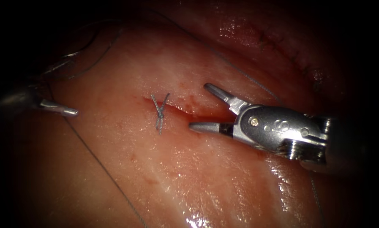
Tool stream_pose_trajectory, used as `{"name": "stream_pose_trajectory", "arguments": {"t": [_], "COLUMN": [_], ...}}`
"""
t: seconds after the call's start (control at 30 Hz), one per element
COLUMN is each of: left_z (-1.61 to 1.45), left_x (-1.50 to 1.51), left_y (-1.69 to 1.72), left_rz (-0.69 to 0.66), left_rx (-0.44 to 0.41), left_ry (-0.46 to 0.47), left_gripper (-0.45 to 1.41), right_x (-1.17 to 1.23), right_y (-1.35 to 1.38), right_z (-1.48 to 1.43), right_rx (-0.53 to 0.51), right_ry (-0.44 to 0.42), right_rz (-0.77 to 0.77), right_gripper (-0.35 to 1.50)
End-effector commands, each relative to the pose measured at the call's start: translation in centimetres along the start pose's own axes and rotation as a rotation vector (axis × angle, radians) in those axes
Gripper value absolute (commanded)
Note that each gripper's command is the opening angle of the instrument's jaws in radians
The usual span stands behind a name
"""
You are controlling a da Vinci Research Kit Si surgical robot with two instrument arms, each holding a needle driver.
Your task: Wound Closure
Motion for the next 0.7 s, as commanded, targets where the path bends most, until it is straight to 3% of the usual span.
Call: {"name": "stream_pose_trajectory", "arguments": {"t": [0.03, 0.13, 0.3, 0.53, 0.7], "left_z": [0.07, 0.11, 0.37, 0.72, 0.81], "left_x": [-0.14, -0.23, -0.26, -0.46, -0.62], "left_y": [-0.01, -0.17, -0.56, -0.9, -0.98], "left_rz": [0.018, 0.034, 0.021, 0.011, 0.012], "left_rx": [0.006, 0.031, 0.064, 0.066, 0.061], "left_ry": [-0.052, -0.13, -0.157, -0.273, -0.31], "left_gripper": [0.71, 0.71, 0.64, 0.24, 0.14], "right_x": [-0.01, 0.05, 0.1, 0.11, 0.12], "right_y": [-0.05, -0.06, -0.12, -0.15, -0.17], "right_z": [0.07, 0.05, 0.02, 0.0, 0.01], "right_rx": [-0.003, -0.015, -0.025, -0.026, -0.026], "right_ry": [0.008, 0.034, 0.055, 0.054, 0.054], "right_rz": [0.003, 0.009, 0.012, 0.011, 0.012], "right_gripper": [1.09, 1.09, 1.09, 1.09, 1.09]}}
